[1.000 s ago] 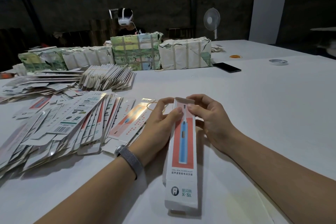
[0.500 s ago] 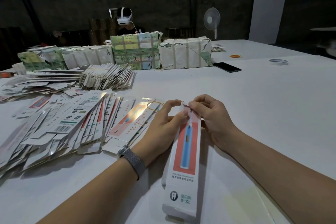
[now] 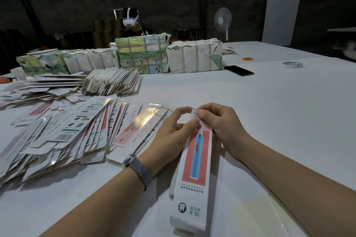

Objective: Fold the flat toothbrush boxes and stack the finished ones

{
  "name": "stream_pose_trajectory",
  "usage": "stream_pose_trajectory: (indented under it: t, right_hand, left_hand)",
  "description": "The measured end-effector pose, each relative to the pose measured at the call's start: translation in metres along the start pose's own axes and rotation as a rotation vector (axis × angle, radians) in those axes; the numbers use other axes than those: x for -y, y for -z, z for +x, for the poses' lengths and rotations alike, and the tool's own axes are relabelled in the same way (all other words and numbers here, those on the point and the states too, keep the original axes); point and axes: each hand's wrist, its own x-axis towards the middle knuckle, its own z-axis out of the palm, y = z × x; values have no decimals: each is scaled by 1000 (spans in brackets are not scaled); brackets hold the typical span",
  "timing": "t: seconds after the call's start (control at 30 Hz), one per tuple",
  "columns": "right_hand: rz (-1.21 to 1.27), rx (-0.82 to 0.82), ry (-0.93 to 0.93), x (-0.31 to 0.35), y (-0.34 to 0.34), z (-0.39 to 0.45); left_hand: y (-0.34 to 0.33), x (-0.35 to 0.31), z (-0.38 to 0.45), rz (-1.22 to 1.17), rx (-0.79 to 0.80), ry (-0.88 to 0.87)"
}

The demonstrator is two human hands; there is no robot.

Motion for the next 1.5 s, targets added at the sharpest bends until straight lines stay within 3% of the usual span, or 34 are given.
stream_pose_trajectory:
  t: [0.6,1.03,1.5]
  right_hand:
    - [46,-11,-29,1,1,1]
    - [88,73,-13,1,4,1]
    - [93,64,10,-5,1,4]
  left_hand:
    - [1,-6,-2,-18,60,32]
    - [2,-4,-1,-11,66,-12]
    - [2,-2,1,-193,-122,-30]
